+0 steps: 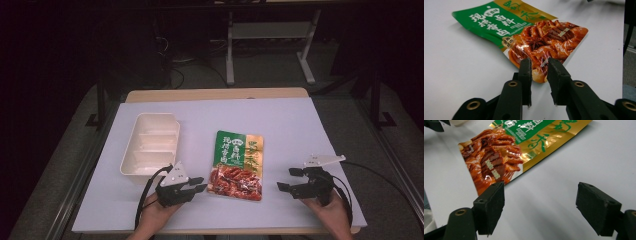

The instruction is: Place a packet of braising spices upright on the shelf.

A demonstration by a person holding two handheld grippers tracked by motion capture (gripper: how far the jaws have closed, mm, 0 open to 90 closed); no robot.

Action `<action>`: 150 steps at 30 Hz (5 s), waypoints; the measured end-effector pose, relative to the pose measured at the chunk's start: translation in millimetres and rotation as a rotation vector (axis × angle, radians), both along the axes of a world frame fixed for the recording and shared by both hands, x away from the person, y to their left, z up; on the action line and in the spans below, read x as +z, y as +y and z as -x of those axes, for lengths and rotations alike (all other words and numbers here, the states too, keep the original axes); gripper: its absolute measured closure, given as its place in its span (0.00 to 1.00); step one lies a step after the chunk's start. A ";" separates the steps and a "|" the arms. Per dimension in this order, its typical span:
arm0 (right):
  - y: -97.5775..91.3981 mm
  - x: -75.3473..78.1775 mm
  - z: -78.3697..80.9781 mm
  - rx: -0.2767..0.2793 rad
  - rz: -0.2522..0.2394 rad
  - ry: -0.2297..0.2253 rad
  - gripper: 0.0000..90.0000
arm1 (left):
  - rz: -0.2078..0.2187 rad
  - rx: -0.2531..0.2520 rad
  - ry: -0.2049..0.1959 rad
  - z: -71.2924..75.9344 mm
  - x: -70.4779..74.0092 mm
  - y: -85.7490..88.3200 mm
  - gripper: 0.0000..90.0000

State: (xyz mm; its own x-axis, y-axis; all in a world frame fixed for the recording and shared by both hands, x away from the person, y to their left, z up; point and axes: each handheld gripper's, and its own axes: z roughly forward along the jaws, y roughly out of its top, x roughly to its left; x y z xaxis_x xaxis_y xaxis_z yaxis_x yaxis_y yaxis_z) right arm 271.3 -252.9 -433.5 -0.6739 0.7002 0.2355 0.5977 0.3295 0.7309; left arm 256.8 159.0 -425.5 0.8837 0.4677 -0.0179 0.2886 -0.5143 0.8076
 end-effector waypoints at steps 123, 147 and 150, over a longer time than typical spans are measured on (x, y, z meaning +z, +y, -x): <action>94.3 85.8 -98.2 0.209 -0.149 0.039 1.00 | 0.043 -0.012 -0.012 15.1 1.2 5.9 0.62; 119.8 116.2 -100.4 0.198 -0.159 -0.070 1.00 | 0.080 0.009 -0.034 20.6 -1.2 18.2 0.49; 121.8 117.9 -102.4 0.194 -0.160 -0.075 1.00 | 0.079 0.009 -0.039 21.0 -1.8 18.4 0.49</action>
State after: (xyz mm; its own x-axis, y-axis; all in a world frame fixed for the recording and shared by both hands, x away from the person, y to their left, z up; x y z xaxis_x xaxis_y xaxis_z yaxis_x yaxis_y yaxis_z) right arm 373.7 -131.1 -315.5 -0.8119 0.5137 0.2773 0.4768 0.3095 0.8227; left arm 235.8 177.4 -427.3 0.8803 0.4739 -0.0209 0.2604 -0.4460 0.8563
